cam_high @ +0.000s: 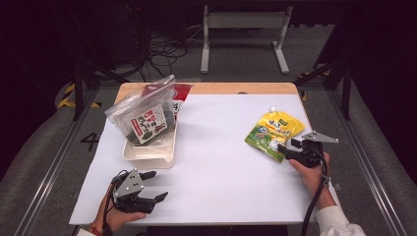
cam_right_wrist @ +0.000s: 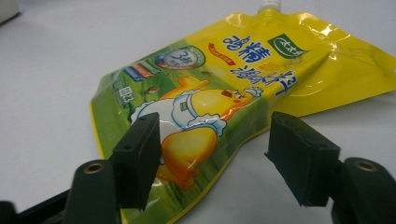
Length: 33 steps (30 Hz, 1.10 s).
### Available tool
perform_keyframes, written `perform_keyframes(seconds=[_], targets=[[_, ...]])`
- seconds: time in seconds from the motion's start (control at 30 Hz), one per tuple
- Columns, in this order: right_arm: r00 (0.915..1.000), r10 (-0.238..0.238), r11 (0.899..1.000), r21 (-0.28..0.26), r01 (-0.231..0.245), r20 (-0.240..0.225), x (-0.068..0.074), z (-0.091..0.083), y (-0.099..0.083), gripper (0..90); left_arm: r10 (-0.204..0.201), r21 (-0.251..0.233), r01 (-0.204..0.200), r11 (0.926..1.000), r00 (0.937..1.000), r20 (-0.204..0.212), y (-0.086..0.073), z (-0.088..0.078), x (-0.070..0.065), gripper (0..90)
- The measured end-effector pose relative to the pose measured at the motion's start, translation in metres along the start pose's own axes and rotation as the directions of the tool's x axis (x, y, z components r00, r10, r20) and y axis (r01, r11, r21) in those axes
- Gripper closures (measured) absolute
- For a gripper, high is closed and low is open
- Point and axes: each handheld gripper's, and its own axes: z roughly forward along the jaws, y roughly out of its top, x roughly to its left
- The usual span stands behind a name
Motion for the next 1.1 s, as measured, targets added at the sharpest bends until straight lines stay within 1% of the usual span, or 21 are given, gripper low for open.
perform_keyframes(seconds=[0.1, 0.13, 0.17, 0.23, 0.27, 0.3, 0.33, 0.37, 0.4, 0.43, 0.5, 0.53, 0.6, 0.67, 0.7, 0.8, 0.87, 0.97, 1.0, 1.07, 1.1], targets=[[0.9999, 0.004, 1.000, 0.013, -0.004, -0.015, 0.002, 0.005, 0.003, 31.5, -0.001, 0.006, 0.001, 1.0000, 0.9999, 0.011, 0.000, 0.002, -0.001, 23.8], [0.9994, 0.016, 0.999, 0.034, -0.015, -0.031, 0.003, 0.009, 0.004, 26.8, -0.002, 0.007, 0.002, 1.0000, 0.9999, 0.016, 0.000, 0.002, 0.000, 23.7], [0.9994, 0.016, 0.999, 0.034, -0.015, -0.031, 0.003, 0.009, 0.004, 26.8, -0.002, 0.007, 0.002, 1.0000, 0.9999, 0.016, 0.000, 0.002, 0.000, 23.5], [0.9981, 0.044, 0.994, 0.101, -0.039, -0.043, 0.005, 0.017, 0.006, 20.9, -0.001, 0.009, 0.001, 1.0000, 0.9997, 0.025, 0.001, 0.005, -0.001, 23.5], [0.9966, 0.065, 0.991, 0.123, -0.059, -0.050, 0.004, 0.019, 0.007, 20.3, 0.004, 0.012, -0.004, 0.9999, 0.9995, 0.030, 0.002, 0.006, -0.002, 23.5], [0.9950, 0.085, 0.989, 0.130, -0.077, -0.054, 0.003, 0.019, 0.008, 20.9, 0.005, 0.012, -0.006, 0.9999, 0.9993, 0.037, 0.002, 0.007, -0.003, 23.5], [0.9946, 0.087, 0.988, 0.132, -0.079, -0.057, 0.003, 0.020, 0.008, 22.1, 0.004, 0.011, -0.004, 0.9999, 0.9991, 0.043, 0.002, 0.008, -0.003, 23.5], [0.9949, 0.083, 0.988, 0.136, -0.075, -0.057, 0.003, 0.020, 0.009, 26.3, 0.006, 0.017, -0.007, 0.9998, 0.9988, 0.049, 0.003, 0.009, -0.004, 23.5], [0.9937, 0.094, 0.987, 0.135, -0.084, -0.062, 0.003, 0.020, 0.009, 34.1, 0.015, 0.023, -0.016, 0.9996, 0.9985, 0.052, 0.004, 0.011, -0.005, 23.5], [0.9915, 0.113, 0.986, 0.132, -0.103, -0.065, 0.003, 0.020, 0.009, 40.5, 0.015, 0.025, -0.016, 0.9996, 0.9983, 0.056, 0.004, 0.012, -0.005, 23.4], [0.9923, 0.102, 0.987, 0.133, -0.092, -0.071, 0.004, 0.021, 0.010, 48.9, 0.022, 0.033, -0.024, 0.9992, 0.9979, 0.061, 0.005, 0.013, -0.006, 23.4], [0.9912, 0.104, 0.987, 0.133, -0.093, -0.082, 0.004, 0.021, 0.010, 52.9, 0.021, 0.035, -0.023, 0.9991, 0.9978, 0.063, 0.005, 0.014, -0.006, 23.4], [0.9916, 0.097, 0.987, 0.134, -0.085, -0.085, 0.005, 0.021, 0.010, 57.3, 0.024, 0.035, -0.026, 0.9990, 0.9971, 0.072, 0.006, 0.016, -0.006, 23.3], [0.9898, 0.099, 0.988, 0.129, -0.085, -0.103, 0.004, 0.020, 0.009, 63.8, 0.025, 0.038, -0.028, 0.9989, 0.9965, 0.079, 0.006, 0.018, -0.006, 23.3], [0.9894, 0.096, 0.989, 0.121, -0.083, -0.109, 0.004, 0.019, 0.009, 66.2, 0.018, 0.039, -0.022, 0.9990, 0.9964, 0.083, 0.006, 0.018, -0.007, 23.3], [0.9902, 0.077, 0.993, 0.102, -0.066, -0.116, 0.006, 0.018, 0.008, 71.6, 0.019, 0.039, -0.023, 0.9990, 0.9951, 0.098, 0.007, 0.021, -0.008, 23.3], [0.9915, 0.057, 0.995, 0.089, -0.047, -0.117, 0.007, 0.017, 0.007, 74.2, 0.016, 0.039, -0.020, 0.9990, 0.9945, 0.104, 0.008, 0.022, -0.009, 23.3], [0.9893, 0.039, 0.997, 0.073, -0.029, -0.141, 0.009, 0.015, 0.006, 76.4, 0.007, 0.029, -0.010, 0.9995, 0.9919, 0.127, 0.009, 0.024, -0.010, 23.2], [0.9876, 0.038, 0.998, 0.057, -0.029, -0.152, 0.010, 0.013, 0.006, 77.0, 0.004, 0.026, -0.007, 0.9996, 0.9913, 0.132, 0.010, 0.025, -0.011, 23.1], [0.9853, 0.025, 0.999, 0.034, -0.020, -0.169, 0.012, 0.008, 0.005, 78.0, 0.007, 0.028, -0.011, 0.9995, 0.9926, 0.121, 0.013, 0.029, -0.012, 23.1], [0.9840, 0.016, 1.000, 0.023, -0.012, -0.177, 0.013, 0.006, 0.005, 78.8, 0.002, 0.028, -0.006, 0.9996, 0.9917, 0.128, 0.015, 0.031, -0.014, 22.9]])
